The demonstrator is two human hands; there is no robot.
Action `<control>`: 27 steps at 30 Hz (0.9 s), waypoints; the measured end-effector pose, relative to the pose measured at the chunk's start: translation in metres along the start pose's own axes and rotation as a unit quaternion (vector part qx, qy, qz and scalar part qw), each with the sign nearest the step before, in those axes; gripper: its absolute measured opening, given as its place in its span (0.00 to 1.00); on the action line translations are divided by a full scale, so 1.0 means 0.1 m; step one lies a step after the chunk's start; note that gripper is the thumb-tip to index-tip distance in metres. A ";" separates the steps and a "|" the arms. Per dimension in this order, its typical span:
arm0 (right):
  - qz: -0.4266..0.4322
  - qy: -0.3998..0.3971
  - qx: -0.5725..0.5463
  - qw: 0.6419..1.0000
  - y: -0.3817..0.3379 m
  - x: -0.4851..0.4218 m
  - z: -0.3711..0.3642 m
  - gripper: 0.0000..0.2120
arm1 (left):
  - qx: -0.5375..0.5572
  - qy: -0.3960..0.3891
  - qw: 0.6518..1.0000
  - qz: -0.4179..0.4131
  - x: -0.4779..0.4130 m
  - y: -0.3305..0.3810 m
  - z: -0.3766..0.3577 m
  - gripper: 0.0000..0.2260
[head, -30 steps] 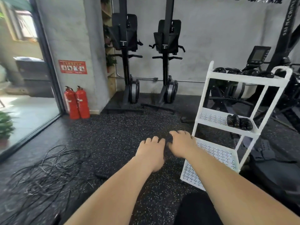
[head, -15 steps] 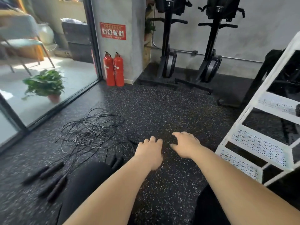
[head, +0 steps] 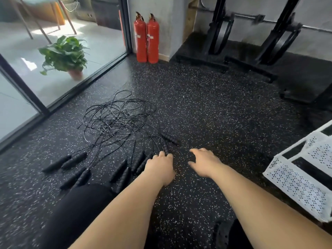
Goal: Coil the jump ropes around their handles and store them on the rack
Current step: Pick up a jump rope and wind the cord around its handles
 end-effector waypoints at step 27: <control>-0.010 -0.256 -0.167 0.952 -1.00 -1.63 -2.65 0.28 | 0.207 -0.078 0.960 0.175 -1.26 -1.50 -2.13 0.26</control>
Point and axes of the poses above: each hand's wrist, its own x-axis away from the middle knuckle, its own z-axis out of the back of the hand, y = z × x, the point moved 10 cm from there along -x, towards the middle knuckle, and after that the axes turned 12 degrees about -z, right-handed, at the moved point
